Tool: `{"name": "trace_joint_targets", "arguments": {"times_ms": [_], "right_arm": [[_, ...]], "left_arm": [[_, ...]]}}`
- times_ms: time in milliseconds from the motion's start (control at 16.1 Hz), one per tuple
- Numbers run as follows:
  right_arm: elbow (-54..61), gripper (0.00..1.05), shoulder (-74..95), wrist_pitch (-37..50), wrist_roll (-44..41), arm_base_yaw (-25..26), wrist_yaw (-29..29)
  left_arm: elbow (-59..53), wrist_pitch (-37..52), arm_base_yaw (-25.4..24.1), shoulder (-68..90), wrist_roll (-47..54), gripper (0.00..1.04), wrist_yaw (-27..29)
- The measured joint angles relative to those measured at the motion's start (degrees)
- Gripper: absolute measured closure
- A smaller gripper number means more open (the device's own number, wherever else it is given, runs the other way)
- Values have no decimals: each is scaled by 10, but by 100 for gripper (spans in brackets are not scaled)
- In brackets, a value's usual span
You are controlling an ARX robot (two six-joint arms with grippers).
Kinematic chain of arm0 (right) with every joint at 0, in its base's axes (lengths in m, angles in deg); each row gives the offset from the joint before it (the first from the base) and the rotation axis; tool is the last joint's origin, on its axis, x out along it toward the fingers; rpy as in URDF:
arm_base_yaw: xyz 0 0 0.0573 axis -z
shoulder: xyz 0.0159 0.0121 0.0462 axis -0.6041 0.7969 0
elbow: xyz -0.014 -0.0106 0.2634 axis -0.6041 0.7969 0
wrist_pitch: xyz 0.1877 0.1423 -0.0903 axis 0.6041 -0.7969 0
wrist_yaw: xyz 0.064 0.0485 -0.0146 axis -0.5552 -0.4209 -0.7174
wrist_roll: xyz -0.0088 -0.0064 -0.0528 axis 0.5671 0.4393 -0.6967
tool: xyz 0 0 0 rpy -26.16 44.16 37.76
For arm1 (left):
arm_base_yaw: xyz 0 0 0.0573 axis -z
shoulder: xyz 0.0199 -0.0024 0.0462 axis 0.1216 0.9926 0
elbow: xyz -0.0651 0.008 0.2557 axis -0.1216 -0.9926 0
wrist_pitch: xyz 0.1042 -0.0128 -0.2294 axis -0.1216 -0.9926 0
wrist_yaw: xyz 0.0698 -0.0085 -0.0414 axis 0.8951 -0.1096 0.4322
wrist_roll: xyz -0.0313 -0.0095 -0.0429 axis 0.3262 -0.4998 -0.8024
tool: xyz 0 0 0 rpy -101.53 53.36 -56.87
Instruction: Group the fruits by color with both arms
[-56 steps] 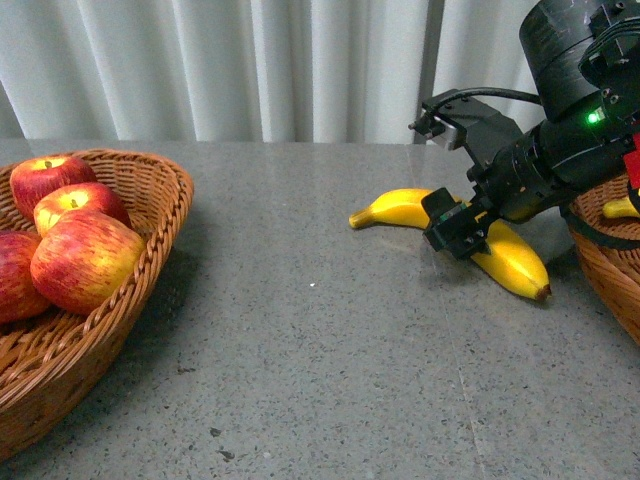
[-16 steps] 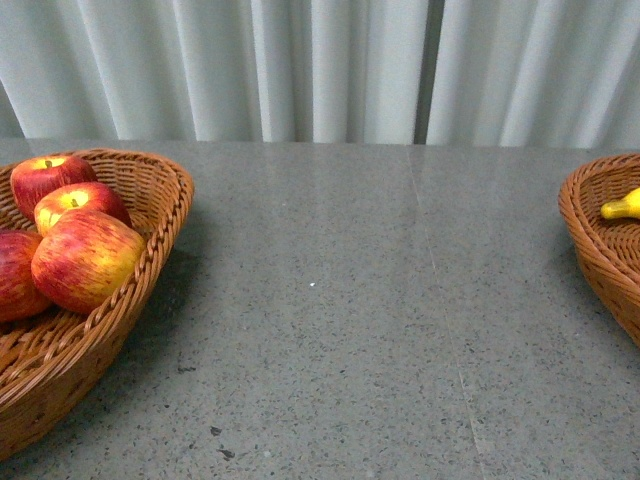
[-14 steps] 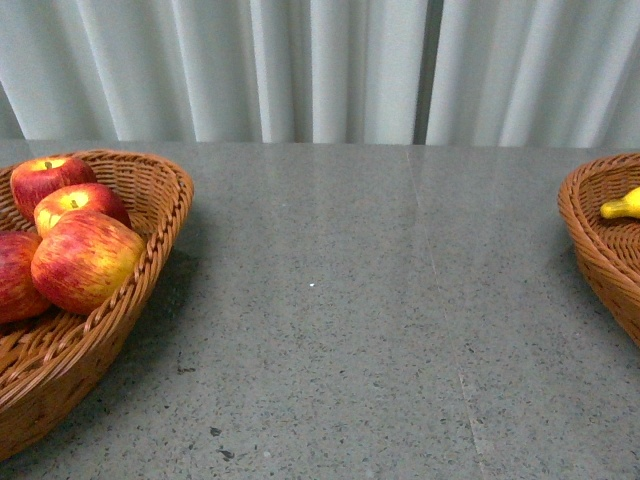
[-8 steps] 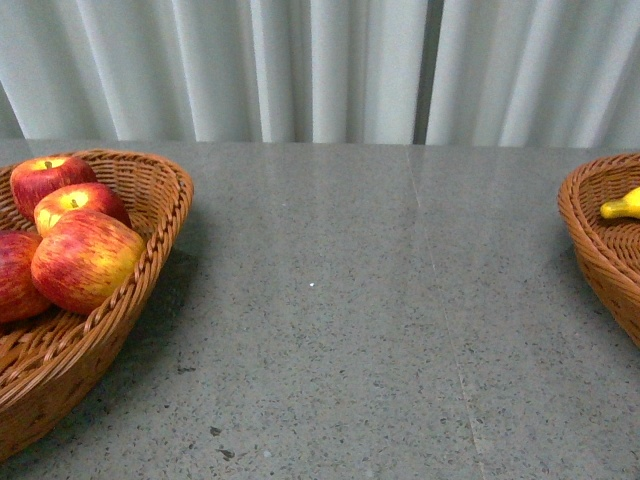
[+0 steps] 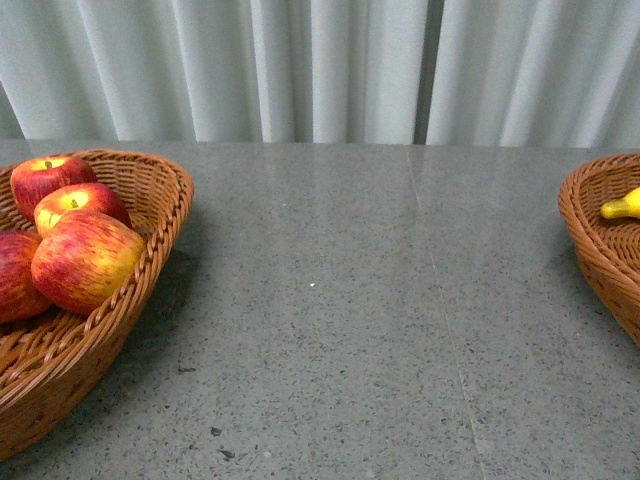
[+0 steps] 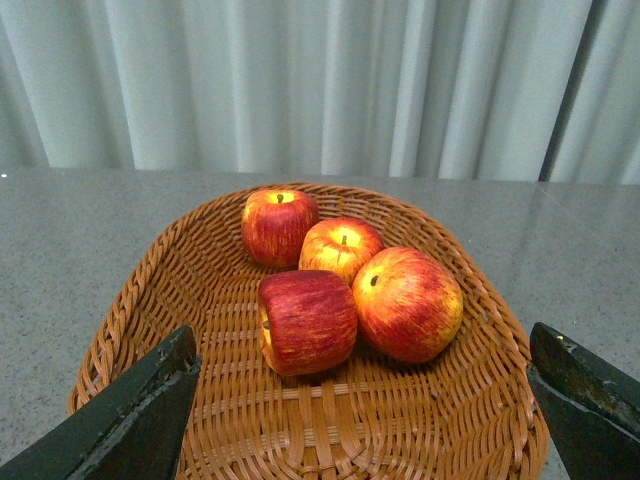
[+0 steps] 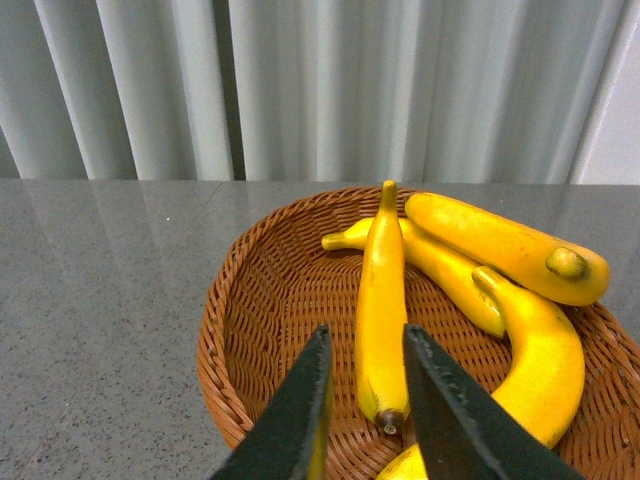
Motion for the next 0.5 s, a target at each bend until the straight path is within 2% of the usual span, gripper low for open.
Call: {"name": "trace_joint_targets", "arguments": {"times_ms": [249,497], "right_arm": [[0,37,0,0,0,0,0],[0,17,0,0,0,0,0]], "left_arm": [[0,0,0,0,0,7,0],[0,0,0,0,0,7,0]]}}
